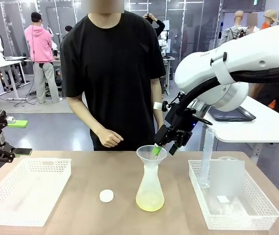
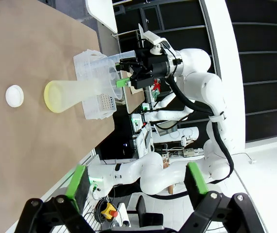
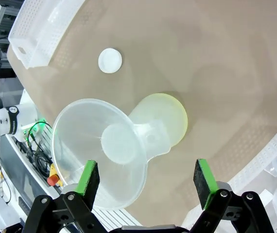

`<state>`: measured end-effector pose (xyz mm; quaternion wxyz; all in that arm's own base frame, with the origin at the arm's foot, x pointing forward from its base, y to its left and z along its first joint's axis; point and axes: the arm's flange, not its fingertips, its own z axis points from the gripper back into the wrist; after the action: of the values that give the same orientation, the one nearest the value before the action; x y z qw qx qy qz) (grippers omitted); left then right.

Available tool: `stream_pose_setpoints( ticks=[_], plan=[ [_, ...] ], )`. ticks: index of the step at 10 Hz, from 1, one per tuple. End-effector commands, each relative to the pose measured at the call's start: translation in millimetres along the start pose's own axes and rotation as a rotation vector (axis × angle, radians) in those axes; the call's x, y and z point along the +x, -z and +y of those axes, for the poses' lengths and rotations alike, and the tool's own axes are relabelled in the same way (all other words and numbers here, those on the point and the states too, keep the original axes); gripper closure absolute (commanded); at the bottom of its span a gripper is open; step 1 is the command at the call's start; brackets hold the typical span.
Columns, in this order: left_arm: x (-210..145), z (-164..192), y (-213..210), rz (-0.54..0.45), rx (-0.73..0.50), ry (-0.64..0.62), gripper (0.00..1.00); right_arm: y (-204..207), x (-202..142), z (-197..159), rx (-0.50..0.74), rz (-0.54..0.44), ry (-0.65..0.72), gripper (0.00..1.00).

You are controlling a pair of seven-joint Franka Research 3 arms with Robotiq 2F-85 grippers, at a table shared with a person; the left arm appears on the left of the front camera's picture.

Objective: Prepare the solutions needed for the experiment.
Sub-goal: Once the solution is in the Big flask , pick up the Plastic Funnel and place it back into the right Organizing basket.

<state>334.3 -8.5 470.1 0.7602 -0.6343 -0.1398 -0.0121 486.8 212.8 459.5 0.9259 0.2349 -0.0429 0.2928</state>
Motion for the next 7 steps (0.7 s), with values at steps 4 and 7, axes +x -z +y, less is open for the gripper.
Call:
stream_pose_setpoints(
  ticks=[4, 7],
  plan=[
    [1.3, -0.9, 1.0, 0.002, -0.018, 0.003, 0.00, 4.4, 13.0, -3.3, 0.023, 0.049, 0.108, 0.30],
    [1.3, -0.9, 1.0, 0.002, -0.018, 0.003, 0.00, 6.5, 14.6, -2.2, 0.016, 0.061, 0.164, 0.38]
  ],
)
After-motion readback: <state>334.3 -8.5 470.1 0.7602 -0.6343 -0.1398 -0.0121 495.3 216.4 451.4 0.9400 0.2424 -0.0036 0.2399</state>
